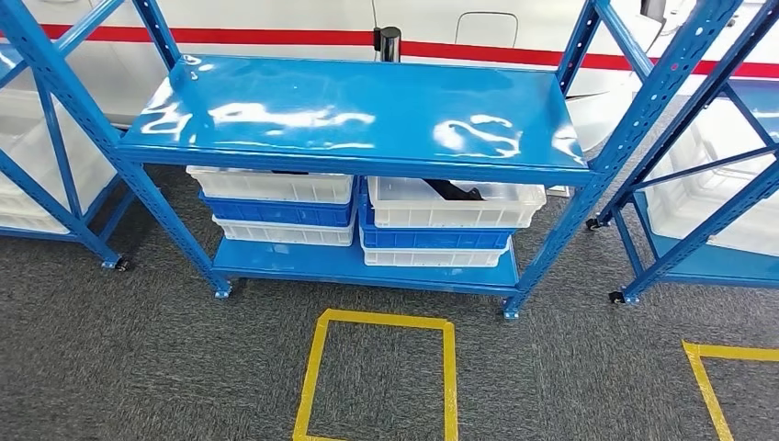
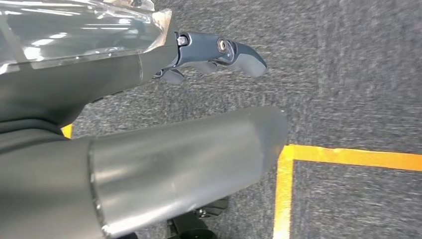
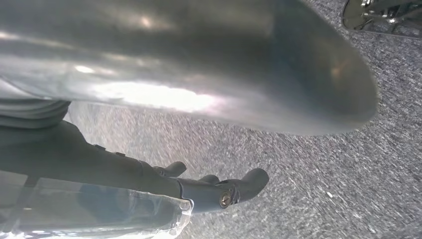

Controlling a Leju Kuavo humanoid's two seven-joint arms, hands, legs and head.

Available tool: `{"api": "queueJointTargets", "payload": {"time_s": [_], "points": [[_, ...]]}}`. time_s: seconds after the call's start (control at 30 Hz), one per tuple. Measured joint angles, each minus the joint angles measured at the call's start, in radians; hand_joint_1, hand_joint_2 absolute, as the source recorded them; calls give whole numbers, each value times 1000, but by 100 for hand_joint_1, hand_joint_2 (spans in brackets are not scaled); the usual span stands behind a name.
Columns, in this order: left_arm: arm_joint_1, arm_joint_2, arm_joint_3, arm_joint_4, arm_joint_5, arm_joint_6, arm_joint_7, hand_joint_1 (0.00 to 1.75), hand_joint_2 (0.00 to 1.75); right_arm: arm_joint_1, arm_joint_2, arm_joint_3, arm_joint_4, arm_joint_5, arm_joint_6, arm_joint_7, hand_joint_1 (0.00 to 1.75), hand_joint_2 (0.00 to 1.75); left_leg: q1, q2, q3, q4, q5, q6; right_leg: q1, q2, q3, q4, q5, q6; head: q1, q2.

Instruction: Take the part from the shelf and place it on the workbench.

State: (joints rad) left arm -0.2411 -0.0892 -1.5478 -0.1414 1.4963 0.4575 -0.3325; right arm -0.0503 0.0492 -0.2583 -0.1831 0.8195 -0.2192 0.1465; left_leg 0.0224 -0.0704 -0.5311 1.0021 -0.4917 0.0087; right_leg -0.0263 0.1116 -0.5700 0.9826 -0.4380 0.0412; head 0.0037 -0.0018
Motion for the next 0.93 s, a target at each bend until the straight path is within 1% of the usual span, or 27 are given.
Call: {"api": "queueJointTargets", "payload": {"time_s": [0.03, 0.07, 0.1, 0.13, 0.17, 0.2, 0.23, 0.27, 0.3, 0.33, 0.37, 0.4, 0.43, 0.47, 0.5, 0.53, 0.57, 0.63, 0.73, 0.87, 0.93], "points": [[0, -1, 0, 0, 2, -4, 6, 0, 0, 2, 0, 0, 0, 0, 0, 0, 0, 0, -2, 12, 0, -3, 4, 9, -1, 5, -5, -1, 3, 9, 0, 0], [-1, -1, 1, -1, 4, -6, 10, 0, 0, 4, 0, 0, 0, 1, 0, 0, 0, 0, -4, 23, 1, -8, 9, 20, -1, -7, -13, 7, 0, 13, 1, 0], [-1, -2, 1, -1, 5, -9, 13, 0, 0, 5, 0, 0, 0, 1, 0, 1, 0, 0, -5, 37, 2, -14, 15, 30, 0, -29, -28, 34, -14, 13, 3, 0], [0, -2, 1, -1, 5, -10, 16, 0, 0, 4, 0, 0, 0, 1, 1, 1, 0, 0, -6, 52, 2, -20, 19, 38, 2, -56, -54, 84, -39, 8, 6, 0], [1, -1, 1, -1, 6, -12, 19, 0, 0, 3, 1, 0, 0, 2, 1, 1, 0, 0, -10, 67, 1, -21, 20, 43, 2, -83, -89, 155, -72, 1, 8, 0], [2, -1, 1, -1, 5, -14, 23, 0, 0, 2, 2, 0, 0, 2, 1, 2, 0, 0, -13, 83, -1, -21, 20, 46, 3, -94, -125, 230, -103, -3, 10, 0], [3, -1, 1, -1, 5, -15, 26, 0, 0, 1, 2, 0, 0, 3, 2, 2, 0, 0, -16, 97, -2, -20, 20, 47, 4, -97, -149, 286, -123, -3, 10, 0], [4, -1, 1, -1, 5, -16, 29, 0, 0, 3, 2, 0, 0, 3, 2, 2, 0, 0, -18, 111, -3, -20, 19, 47, 4, -99, -152, 304, -126, 2, 10, 0], [4, -1, 1, -1, 5, -16, 32, 0, 0, 4, 1, 0, 0, 4, 2, 1, 0, 0, -19, 120, -2, -20, 19, 47, 4, -102, -131, 276, -114, 9, 10, 0], [4, -1, 1, -1, 6, -16, 34, 0, 0, 5, 1, 0, 0, 5, 2, 0, 0, 0, -20, 128, -1, -19, 18, 45, 4, -107, -89, 207, -91, 15, 10, 0], [3, -1, 1, -1, 8, -17, 37, 0, 0, 5, 1, 0, 0, 8, 0, -2, 0, 0, -23, 134, 0, -19, 16, 43, 6, -115, -38, 125, -68, 18, 11, 0], [3, -1, 2, -1, 11, -19, 40, 0, 0, 5, 1, 0, 0, 11, -3, -3, 0, 0, -26, 138, 0, -17, 14, 39, 8, -122, 3, 57, -48, 16, 10, 0], [3, -1, 3, -1, 13, -22, 42, 0, 44, 6, 1, 0, 0, 15, -8, -4, 0, 0, -30, 142, 0, -13, 10, 39, 6, -128, 30, 11, -36, 14, 8, 0], [3, 0, 3, -1, 16, -24, 44, 0, 87, 6, 2, 0, 0, 20, -13, -2, 0, 0, -33, 143, -1, -9, 8, 43, 5, -131, 40, -5, -32, 11, 7, 0], [3, 0, 4, -1, 16, -26, 44, 0, 131, 7, 3, 0, 0, 25, -18, 0, 0, 0, -33, 143, -1, -7, 6, 45, 4, -131, 40, -6, -29, 10, 5, 0], [4, 0, 4, -1, 16, -27, 44, 0, 175, 7, 3, 0, 0, 28, -21, 2, 0, 44, -32, 142, -2, -5, 6, 48, 2, -131, 40, -6, -29, 11, 4, 0], [4, 0, 5, -1, 16, -28, 44, 0, 175, 7, 3, 0, 0, 30, -24, 5, 0, 87, -29, 141, -2, -6, 9, 48, 5, -131, 39, -5, -29, 10, 4, 0], [5, 0, 5, -1, 15, -32, 46, 0, 175, 5, 3, 0, 0, 26, -28, 9, 0, 175, -26, 139, -3, -7, 12, 40, 10, -132, 37, -4, -29, 10, 4, 0], [13, 0, 28, -3, -10, -38, 63, 0, 175, 7, 3, 0, 0, 3, -16, 9, 0, 175, -23, 139, -3, -9, 13, 33, 14, -132, 37, -4, -30, 7, 4, 0], [38, 1, 109, -12, -93, -58, 86, 0, 0, 17, 3, 3, -3, -46, 4, 8, 0, 0, -22, 138, -3, -9, 14, 26, 18, -132, 35, -3, -31, 5, 4, 0], [47, 2, 143, -16, -130, -69, 94, 0, 0, 21, 3, 5, -5, -66, 9, 5, 0, 0, -22, 137, -3, -10, 14, 25, 18, -132, 35, -3, -31, 5, 4, 0]]}}
